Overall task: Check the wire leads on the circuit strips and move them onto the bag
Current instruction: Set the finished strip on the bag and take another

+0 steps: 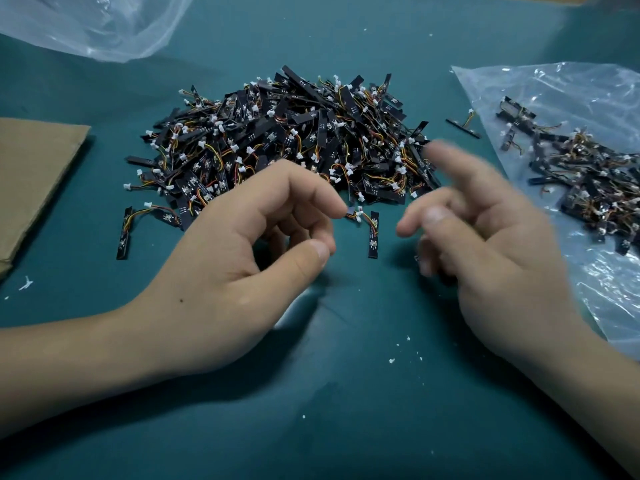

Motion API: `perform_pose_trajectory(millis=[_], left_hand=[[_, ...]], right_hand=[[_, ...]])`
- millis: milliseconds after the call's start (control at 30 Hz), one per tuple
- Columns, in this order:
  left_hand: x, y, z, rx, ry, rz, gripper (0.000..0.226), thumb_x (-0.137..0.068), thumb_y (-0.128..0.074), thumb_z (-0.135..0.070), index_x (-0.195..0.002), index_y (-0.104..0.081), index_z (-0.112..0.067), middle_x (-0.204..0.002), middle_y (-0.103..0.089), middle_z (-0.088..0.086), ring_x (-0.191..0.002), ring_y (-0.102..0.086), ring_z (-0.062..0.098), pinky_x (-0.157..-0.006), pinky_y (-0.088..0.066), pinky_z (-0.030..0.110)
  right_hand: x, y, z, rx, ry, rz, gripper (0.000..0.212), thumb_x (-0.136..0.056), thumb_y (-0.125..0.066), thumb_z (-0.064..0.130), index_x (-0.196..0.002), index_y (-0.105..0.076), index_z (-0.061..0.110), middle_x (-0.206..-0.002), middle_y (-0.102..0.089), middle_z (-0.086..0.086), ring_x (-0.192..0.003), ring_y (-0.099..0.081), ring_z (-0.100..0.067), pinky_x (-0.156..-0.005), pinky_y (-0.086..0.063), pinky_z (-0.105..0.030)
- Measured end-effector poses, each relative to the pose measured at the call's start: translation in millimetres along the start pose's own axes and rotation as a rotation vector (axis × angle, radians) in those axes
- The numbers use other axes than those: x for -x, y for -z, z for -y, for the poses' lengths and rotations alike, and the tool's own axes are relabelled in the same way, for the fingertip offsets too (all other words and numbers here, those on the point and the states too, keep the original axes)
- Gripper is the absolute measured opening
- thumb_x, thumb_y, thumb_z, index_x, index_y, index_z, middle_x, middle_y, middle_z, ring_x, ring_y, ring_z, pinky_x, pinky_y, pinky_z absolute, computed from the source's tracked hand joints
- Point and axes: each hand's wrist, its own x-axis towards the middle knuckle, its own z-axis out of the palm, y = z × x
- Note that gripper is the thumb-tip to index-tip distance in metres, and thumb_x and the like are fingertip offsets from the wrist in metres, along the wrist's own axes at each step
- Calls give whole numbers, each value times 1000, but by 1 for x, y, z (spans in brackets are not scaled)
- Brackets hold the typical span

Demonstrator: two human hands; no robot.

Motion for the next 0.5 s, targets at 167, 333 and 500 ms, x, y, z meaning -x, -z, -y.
perform_pose_trajectory(millis=[167,333,500], left_hand=[[0,1,-1,-24,-10,-5,25,-90,-59,-3,-105,-60,-24,-88,-64,-2,-79,-61,26,-70,-49,39],[1,2,-2,-80,9,17,20,-89,-61,-7,-98,-64,-24,-85,-66,-3,-76,-62,22,-68,-49,36],[2,-1,-3,-481,-130,299,7,-91,-59,-28,-92,-65,-31,-82,-60,-17,-82,-54,8,-79,-43,34]], right_hand=[[6,-9,6,555,100,109,20,-94,-64,29,-113,-70,29,-94,-56,14,-84,-56,-8,-76,-44,-22],[8,-12,7,828,119,151,21,-95,-58,44,-107,-71,32,-107,-55,10,-98,-56,-20,-82,-49,-40],[5,-5,5,819,110,106,4,-95,-67,26,-97,-68,29,-98,-62,16,-89,-59,-16,-76,-52,-40]])
